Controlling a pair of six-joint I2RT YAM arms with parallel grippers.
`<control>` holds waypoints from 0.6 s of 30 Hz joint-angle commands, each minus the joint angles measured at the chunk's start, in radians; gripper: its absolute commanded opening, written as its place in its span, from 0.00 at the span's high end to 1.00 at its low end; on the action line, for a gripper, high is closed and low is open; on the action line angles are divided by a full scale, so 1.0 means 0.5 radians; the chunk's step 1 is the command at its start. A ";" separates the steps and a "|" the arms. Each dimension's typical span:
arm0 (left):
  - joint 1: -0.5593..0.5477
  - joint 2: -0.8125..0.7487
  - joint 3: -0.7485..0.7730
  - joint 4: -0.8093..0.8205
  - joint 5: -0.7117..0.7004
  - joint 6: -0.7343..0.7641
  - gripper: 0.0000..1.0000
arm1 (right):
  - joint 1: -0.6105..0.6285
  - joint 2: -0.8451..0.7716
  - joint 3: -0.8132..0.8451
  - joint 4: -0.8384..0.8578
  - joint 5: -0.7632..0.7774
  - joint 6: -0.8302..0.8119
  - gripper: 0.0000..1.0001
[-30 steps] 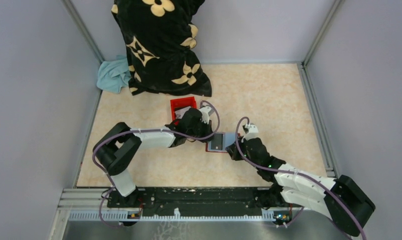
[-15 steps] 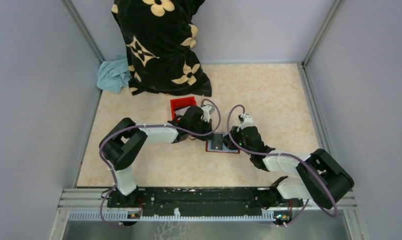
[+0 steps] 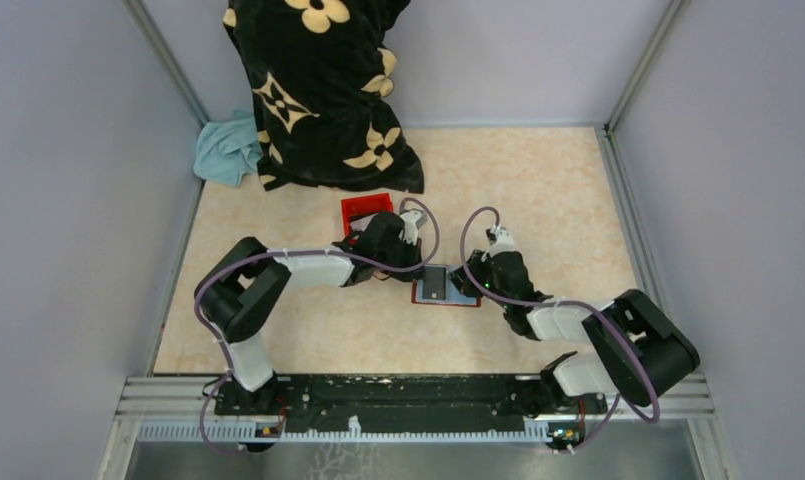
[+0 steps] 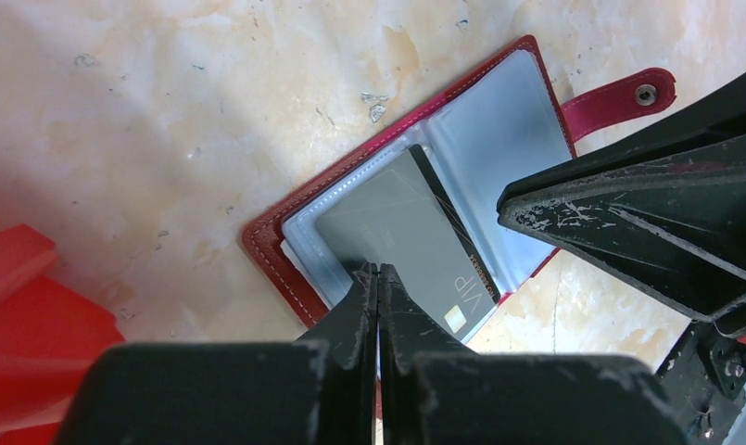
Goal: Take the credit cards out of the card holder
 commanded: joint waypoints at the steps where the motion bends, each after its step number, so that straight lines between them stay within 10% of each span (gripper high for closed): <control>1: 0.020 -0.084 -0.018 -0.048 -0.053 0.033 1.00 | -0.052 0.044 -0.022 0.161 -0.063 0.027 0.95; 18: 0.029 -0.069 0.016 -0.164 -0.116 0.038 1.00 | -0.093 0.192 -0.043 0.269 -0.122 0.051 0.95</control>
